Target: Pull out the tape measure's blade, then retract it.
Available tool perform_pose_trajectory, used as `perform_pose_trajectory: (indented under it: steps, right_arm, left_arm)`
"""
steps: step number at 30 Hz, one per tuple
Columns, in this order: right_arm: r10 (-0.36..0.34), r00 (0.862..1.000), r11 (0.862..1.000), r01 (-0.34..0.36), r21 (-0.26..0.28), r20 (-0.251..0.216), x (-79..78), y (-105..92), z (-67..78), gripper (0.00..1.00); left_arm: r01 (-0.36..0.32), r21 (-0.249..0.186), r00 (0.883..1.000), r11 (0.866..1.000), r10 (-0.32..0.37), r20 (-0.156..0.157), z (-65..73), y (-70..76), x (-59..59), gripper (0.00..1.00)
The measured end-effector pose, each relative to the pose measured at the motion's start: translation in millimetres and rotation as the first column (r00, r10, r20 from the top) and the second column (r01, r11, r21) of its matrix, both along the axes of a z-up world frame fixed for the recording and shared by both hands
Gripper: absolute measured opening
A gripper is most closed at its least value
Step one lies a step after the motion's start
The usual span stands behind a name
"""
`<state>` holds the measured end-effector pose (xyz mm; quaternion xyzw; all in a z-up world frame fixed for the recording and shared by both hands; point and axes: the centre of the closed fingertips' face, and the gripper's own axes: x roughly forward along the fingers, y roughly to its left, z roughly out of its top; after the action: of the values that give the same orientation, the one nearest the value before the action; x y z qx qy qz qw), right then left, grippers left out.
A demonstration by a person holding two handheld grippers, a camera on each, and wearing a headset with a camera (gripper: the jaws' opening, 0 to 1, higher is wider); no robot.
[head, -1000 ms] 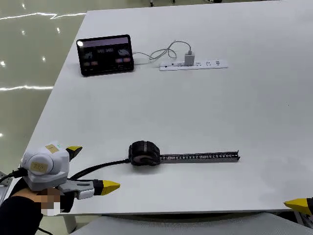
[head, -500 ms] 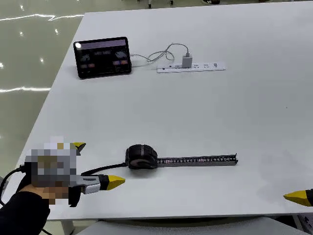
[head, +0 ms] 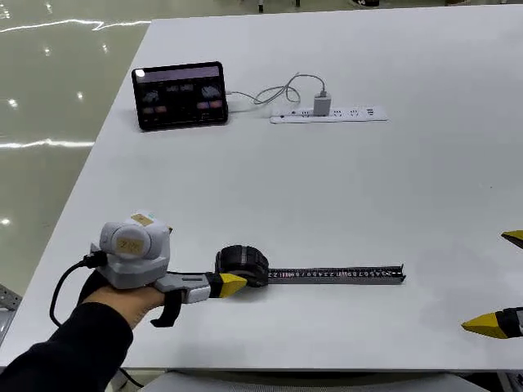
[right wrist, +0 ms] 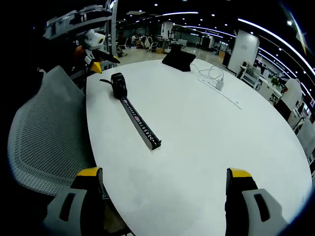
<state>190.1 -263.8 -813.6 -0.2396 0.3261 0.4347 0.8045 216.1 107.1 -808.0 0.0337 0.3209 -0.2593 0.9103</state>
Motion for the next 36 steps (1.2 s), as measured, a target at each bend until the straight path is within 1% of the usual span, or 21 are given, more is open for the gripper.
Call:
perform_pose_trajectory:
  steps: [1,2,3,5,8,10,11,14,16,19,20,21,23,24,25,28,30,34,36]
  right_arm:
    - [0.016,1.0,1.0,-0.016,-0.003,-0.004,0.9,3.3,-0.5,1.0]
    - [0.03,1.0,1.0,-0.03,-0.01,-0.008,2.0,4.3,-1.7,1.0]
    - [0.048,0.999,0.999,-0.048,-0.024,-0.013,2.9,5.8,-3.5,1.0]
    - [0.069,0.998,0.997,-0.07,-0.035,-0.013,5.7,9.8,-4.3,1.0]
    - [0.096,0.995,0.994,-0.097,-0.046,-0.017,8.9,15.9,-5.4,1.0]
    - [0.11,0.994,0.993,-0.11,-0.052,-0.018,10.4,19.8,-5.3,1.0]
    - [0.121,0.993,0.991,-0.121,-0.054,-0.019,11.6,23.1,-4.9,1.0]
    - [0.147,0.989,0.987,-0.148,-0.071,-0.02,14.6,27.9,-5.7,1.0]
    - [0.162,0.987,0.984,-0.163,-0.073,-0.019,17.6,32.8,-5.1,1.0]
    - [0.19,0.981,0.978,-0.191,-0.08,-0.026,21.9,41.0,-6.0,1.0]
    - [0.195,0.98,0.977,-0.197,-0.081,-0.027,22.9,43.1,-6.7,1.0]
    - [0.208,0.978,0.974,-0.21,-0.087,-0.031,24.1,46.1,-8.6,1.0]
    - [0.231,0.972,0.967,-0.234,-0.096,-0.038,25.6,51.2,-11.8,0.99]
    - [0.238,0.971,0.966,-0.24,-0.098,-0.04,25.9,52.4,-12.6,0.99]
    - [0.256,0.965,0.96,-0.26,-0.105,-0.046,26.9,56.4,-15.3,0.98]
    - [0.289,0.956,0.949,-0.293,-0.113,-0.055,28.9,63.8,-20.0,0.96]
    - [0.313,0.948,0.94,-0.318,-0.124,-0.065,29.9,67.5,-23.6,0.93]
    - [0.34,0.937,0.929,-0.347,-0.13,-0.074,31.9,73.8,-28.0,0.9]
    - [0.366,0.927,0.916,-0.375,-0.141,-0.081,33.0,77.2,-31.7,0.87]
  left_arm:
    - [-0.018,-0.005,1.0,1.0,0.018,0.002,-1.0,-4.8,0.9,1.0]
    - [-0.034,-0.004,0.999,0.999,0.034,-0.001,-2.7,-6.6,2.8,1.0]
    - [-0.068,-0.003,0.998,0.998,0.068,-0.002,-6.4,-5.9,6.7,1.0]
    - [-0.119,-0.011,0.992,0.993,0.118,-0.045,-16.0,-7.6,8.1,1.0]
    - [-0.151,-0.01,0.988,0.988,0.151,-0.039,-21.5,-11.3,12.3,1.0]
    - [-0.176,0.002,0.984,0.984,0.176,-0.035,-23.9,-12.0,11.1,1.0]
    - [-0.197,0.008,0.98,0.98,0.198,-0.032,-26.2,-11.4,10.4,1.0]
    - [-0.233,0.015,0.972,0.972,0.233,-0.034,-30.8,-10.7,8.4,1.0]
    - [-0.251,0.006,0.968,0.968,0.251,-0.03,-31.7,-12.3,7.4,1.0]
    - [-0.292,-0.025,0.956,0.956,0.292,-0.009,-30.5,-16.3,6.5,1.0]
    - [-0.295,-0.026,0.955,0.955,0.295,-0.007,-31.6,-17.1,5.8,1.0]
    - [-0.298,-0.027,0.955,0.954,0.298,-0.011,-34.3,-18.6,4.9,1.0]
    - [-0.294,-0.031,0.956,0.955,0.294,-0.013,-35.6,-21.5,4.5,1.0]
    - [-0.29,-0.03,0.957,0.957,0.29,-0.011,-35.7,-22.2,4.6,1.0]
    - [-0.291,-0.03,0.957,0.956,0.291,-0.005,-36.5,-22.6,5.8,1.0]
    - [-0.288,-0.031,0.958,0.957,0.288,-0.002,-40.1,-24.0,7.3,1.0]
    - [-0.291,-0.026,0.957,0.956,0.291,0.012,-39.8,-23.0,8.5,1.0]
    - [-0.292,-0.026,0.956,0.956,0.293,0.01,-41.0,-22.0,8.6,1.0]
    - [-0.302,-0.033,0.953,0.953,0.302,0.004,-41.8,-20.7,8.7,1.0]
